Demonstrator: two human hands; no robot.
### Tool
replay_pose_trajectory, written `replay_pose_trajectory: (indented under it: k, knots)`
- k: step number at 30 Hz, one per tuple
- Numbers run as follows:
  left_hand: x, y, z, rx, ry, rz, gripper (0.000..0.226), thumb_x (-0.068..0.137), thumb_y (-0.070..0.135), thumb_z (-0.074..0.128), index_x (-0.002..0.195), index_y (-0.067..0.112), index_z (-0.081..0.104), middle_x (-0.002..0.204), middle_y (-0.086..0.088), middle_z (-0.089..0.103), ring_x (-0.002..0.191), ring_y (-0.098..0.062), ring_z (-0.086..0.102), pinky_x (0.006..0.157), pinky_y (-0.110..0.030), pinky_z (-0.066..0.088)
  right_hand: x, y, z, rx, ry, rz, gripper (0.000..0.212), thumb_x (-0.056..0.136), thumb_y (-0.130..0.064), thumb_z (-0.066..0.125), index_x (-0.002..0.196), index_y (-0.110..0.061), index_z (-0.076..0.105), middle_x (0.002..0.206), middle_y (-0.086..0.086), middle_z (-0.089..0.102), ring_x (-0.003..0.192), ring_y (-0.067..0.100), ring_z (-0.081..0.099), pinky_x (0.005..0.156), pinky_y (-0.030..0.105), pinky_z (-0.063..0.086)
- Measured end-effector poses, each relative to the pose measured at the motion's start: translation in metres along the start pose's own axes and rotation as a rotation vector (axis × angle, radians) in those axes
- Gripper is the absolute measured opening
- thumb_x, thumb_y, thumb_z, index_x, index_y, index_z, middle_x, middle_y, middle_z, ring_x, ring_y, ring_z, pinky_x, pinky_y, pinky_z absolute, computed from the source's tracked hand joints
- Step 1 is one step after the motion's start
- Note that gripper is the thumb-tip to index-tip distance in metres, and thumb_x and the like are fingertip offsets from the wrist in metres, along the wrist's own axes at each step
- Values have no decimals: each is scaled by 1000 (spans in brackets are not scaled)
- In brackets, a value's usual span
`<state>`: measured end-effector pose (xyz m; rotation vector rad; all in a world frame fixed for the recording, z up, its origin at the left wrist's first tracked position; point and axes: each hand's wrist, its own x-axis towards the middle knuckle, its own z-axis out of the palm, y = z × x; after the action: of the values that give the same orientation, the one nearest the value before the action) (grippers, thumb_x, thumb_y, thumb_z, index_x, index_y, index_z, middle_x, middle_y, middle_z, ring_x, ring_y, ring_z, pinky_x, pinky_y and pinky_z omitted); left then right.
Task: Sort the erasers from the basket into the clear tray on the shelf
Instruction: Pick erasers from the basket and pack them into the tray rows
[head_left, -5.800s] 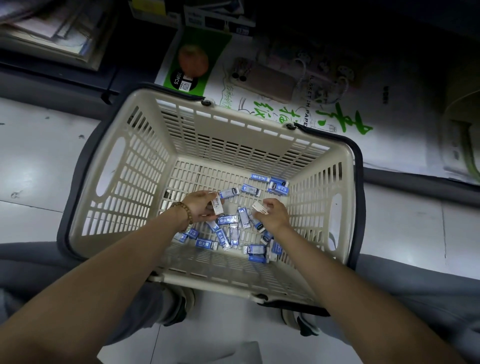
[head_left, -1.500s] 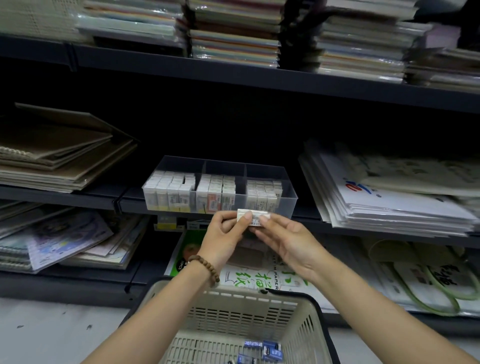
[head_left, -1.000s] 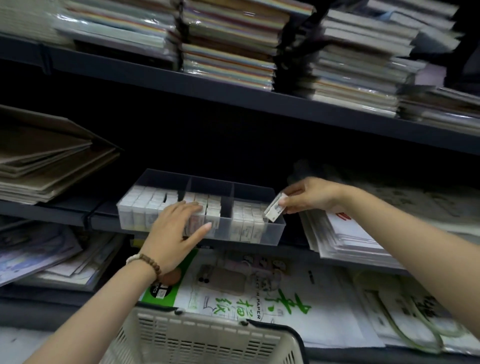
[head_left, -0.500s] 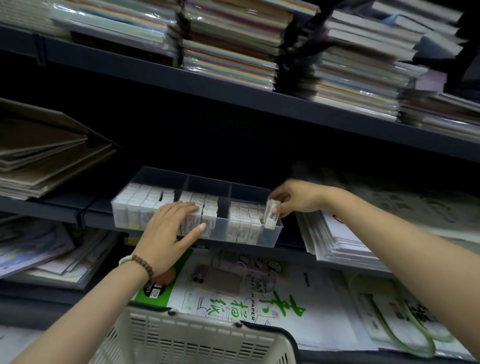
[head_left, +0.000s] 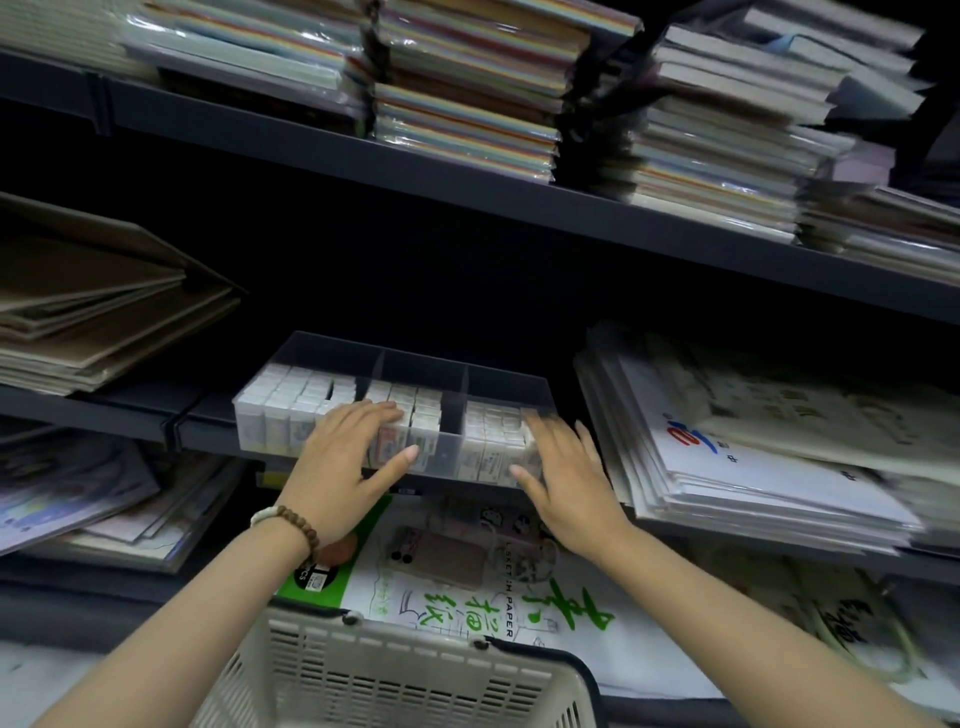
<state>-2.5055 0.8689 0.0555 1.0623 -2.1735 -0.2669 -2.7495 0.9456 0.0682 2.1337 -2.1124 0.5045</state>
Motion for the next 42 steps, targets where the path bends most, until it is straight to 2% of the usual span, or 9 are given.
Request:
replay_pose_trajectory:
  k: [6,10,15,19,28,32,34,37,42]
  knots:
    - [0,0,0,16,0,22,63,84,60,32,133,22,46,137,6,46,132,-12,33,111,-27,17,1,0,9,17,68,18,58,97,-43,40,148,-20,24,155,-6,22,144,9,10,119,29,0]
    - [1,-8,-14,4,184,0,65,86,58,34,134,16,45,142,-2,43,137,-19,28,115,-34,12,-12,-16,15,455,99,195,78,94,-44,46,149,-30,-7,155,-16,-19,137,-6,-11,114,25,6]
    - [1,-42,-34,-379,346,-511,80,85,55,47,148,16,16,156,-6,15,142,-24,16,113,-40,17,-39,-52,39,661,155,306,89,88,-50,47,135,-44,-28,139,-29,-43,121,-23,-26,110,22,9]
    - [-3,-48,-37,-537,244,-643,72,87,56,44,147,24,22,150,-5,31,136,-25,32,104,-37,30,-36,-74,50,709,50,309,97,79,-62,42,137,-38,-32,129,-30,-53,129,-7,-28,116,33,10]
    - [-39,-25,-42,-411,373,-617,54,86,60,35,123,22,45,108,4,60,90,-16,57,82,-34,44,4,-109,40,968,-124,329,123,60,-78,58,146,-34,-19,154,-17,-21,143,4,-7,112,28,8]
    - [-37,-22,-44,-777,360,-697,35,95,43,36,121,19,39,85,-2,59,68,-19,64,66,-39,58,1,-150,48,1070,-75,301,139,46,-80,64,145,-34,-22,152,-19,-27,142,2,-12,115,30,5]
    - [-29,-23,-43,-810,352,-742,38,97,35,38,129,15,34,100,-5,57,81,-22,64,75,-39,56,2,-169,50,1125,-41,337,143,45,-77,67,144,-34,-26,149,-21,-29,141,3,-14,116,31,3]
    - [-18,-37,-45,-628,304,-715,57,97,41,34,146,15,22,148,-5,26,133,-23,35,109,-34,25,7,-194,52,1158,14,389,139,57,-62,76,143,-28,-28,150,-17,-29,142,6,-18,119,32,1]
    - [-3,-55,-45,-707,252,-655,59,97,44,33,149,22,16,155,3,18,142,-15,20,110,-27,16,12,-212,56,1153,146,464,127,71,-40,79,145,-26,-23,153,-13,-24,143,8,-16,120,36,4]
